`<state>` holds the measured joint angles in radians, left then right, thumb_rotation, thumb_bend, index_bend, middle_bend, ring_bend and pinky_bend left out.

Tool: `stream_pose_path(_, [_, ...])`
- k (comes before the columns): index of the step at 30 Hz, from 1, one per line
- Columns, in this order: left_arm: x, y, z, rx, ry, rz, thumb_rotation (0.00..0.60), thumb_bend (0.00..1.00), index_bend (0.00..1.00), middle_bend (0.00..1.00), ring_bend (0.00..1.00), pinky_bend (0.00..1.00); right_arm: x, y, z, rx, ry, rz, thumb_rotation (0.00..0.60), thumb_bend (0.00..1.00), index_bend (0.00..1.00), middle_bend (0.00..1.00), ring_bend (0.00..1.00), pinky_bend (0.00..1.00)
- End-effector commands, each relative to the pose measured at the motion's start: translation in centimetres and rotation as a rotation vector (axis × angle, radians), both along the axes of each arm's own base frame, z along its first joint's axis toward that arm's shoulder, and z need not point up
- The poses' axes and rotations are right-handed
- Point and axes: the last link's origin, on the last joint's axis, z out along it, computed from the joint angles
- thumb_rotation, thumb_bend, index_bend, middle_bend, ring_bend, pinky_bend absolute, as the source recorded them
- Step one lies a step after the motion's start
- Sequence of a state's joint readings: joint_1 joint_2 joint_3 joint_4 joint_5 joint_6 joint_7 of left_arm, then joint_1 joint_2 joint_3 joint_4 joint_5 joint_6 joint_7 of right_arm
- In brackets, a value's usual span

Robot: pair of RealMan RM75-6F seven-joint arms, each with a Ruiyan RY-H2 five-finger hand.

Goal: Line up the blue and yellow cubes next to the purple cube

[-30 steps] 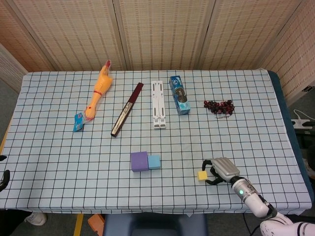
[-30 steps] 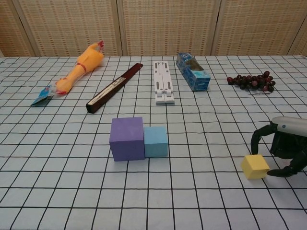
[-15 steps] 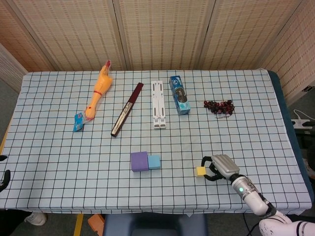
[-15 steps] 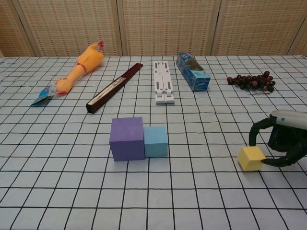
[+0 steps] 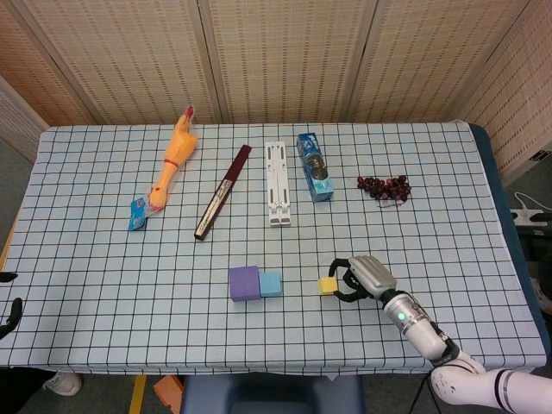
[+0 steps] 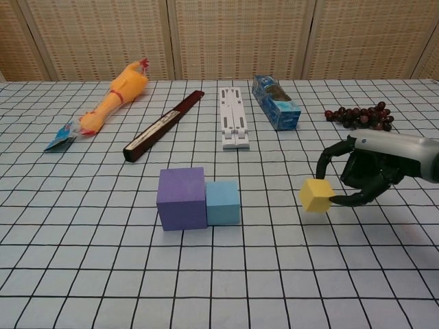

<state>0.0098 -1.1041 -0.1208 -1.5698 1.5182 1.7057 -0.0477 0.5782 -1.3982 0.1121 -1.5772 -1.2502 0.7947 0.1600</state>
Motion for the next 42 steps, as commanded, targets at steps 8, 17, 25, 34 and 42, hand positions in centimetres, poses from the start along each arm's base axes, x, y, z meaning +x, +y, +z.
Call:
stream_pose_path(8, [0.1, 0.1, -0.1, -0.009, 0.002, -0.007, 0.600, 0.41, 0.36, 0.39, 0.32, 0.41, 1.7, -1.9, -2.0, 0.015, -0.040, -0.010, 0.600, 0.27, 0.50, 0.93, 1.00, 1.00])
stream_pose_path(17, [0.1, 0.1, 0.0, -0.004, 0.000, -0.008, 0.600, 0.41, 0.36, 0.39, 0.32, 0.41, 2.7, -2.8, -3.5, 0.065, -0.060, -0.018, 0.600, 0.28, 0.50, 0.93, 1.00, 1.00])
stream_pose_path(25, [0.1, 0.0, -0.1, -0.004, -0.001, -0.011, 0.600, 0.41, 0.36, 0.39, 0.32, 0.41, 3.3, -2.9, -4.4, 0.083, -0.048, 0.003, 0.600, 0.28, 0.50, 0.93, 1.00, 1.00])
stream_pose_path(34, [0.1, 0.0, 0.0, -0.004, -0.004, -0.010, 0.600, 0.41, 0.36, 0.39, 0.32, 0.42, 3.8, -3.3, -5.5, 0.095, -0.039, 0.004, 0.600, 0.28, 0.50, 0.93, 1.00, 1.00])
stream_pose_path(42, [0.1, 0.0, 0.0, -0.005, -0.007, -0.011, 0.600, 0.41, 0.36, 0.39, 0.32, 0.41, 4.2, -3.5, -6.0, 0.089, -0.052, 0.003, 0.600, 0.30, 0.51, 0.93, 1.00, 1.00])
